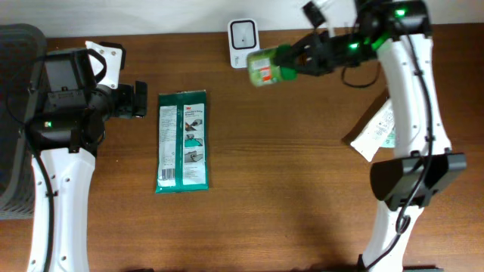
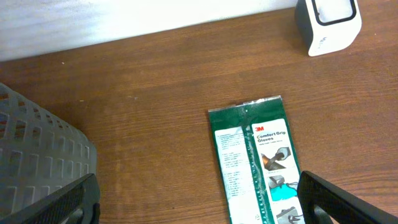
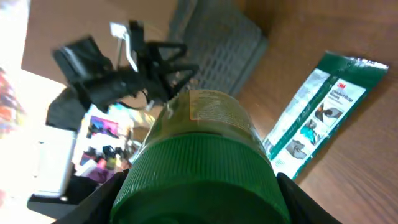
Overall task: Scan the item barcode
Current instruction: 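Lift the jar and hold it under the barcode scanner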
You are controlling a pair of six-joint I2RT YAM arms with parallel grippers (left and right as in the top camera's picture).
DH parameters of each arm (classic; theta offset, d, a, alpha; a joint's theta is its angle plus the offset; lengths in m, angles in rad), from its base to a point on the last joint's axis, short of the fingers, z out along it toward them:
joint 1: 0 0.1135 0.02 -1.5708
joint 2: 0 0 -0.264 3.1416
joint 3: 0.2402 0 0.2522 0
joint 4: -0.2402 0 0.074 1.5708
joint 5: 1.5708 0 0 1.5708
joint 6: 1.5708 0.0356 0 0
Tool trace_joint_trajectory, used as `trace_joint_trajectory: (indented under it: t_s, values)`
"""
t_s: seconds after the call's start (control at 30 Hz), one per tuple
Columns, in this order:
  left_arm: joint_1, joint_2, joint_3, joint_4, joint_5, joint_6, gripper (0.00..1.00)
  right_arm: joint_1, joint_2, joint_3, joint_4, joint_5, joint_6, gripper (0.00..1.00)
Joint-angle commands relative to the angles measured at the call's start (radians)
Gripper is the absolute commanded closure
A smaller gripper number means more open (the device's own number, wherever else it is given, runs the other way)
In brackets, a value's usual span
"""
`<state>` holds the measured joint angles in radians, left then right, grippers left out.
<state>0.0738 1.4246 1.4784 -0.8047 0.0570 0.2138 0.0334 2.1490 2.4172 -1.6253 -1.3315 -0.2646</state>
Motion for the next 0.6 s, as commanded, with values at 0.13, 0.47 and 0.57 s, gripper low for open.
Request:
trace_joint_trajectory:
  t_s: [0.13,0.47,0.57]
  values:
    - [-0.001,-0.01,0.012,0.002,0.014,0.009,0.01,-0.034,-0.034,0.022,-0.017,-0.095,-0.017,0.5]
    - [-0.001,-0.01,0.012,0.002,0.014,0.009,0.01,0.328,-0.015,0.021,0.188,0.765,0.086,0.5]
    - [-0.001,-0.01,0.012,0.002,0.015,0.009,0.01,0.431,0.035,0.016,0.269,1.14,0.101,0.5]
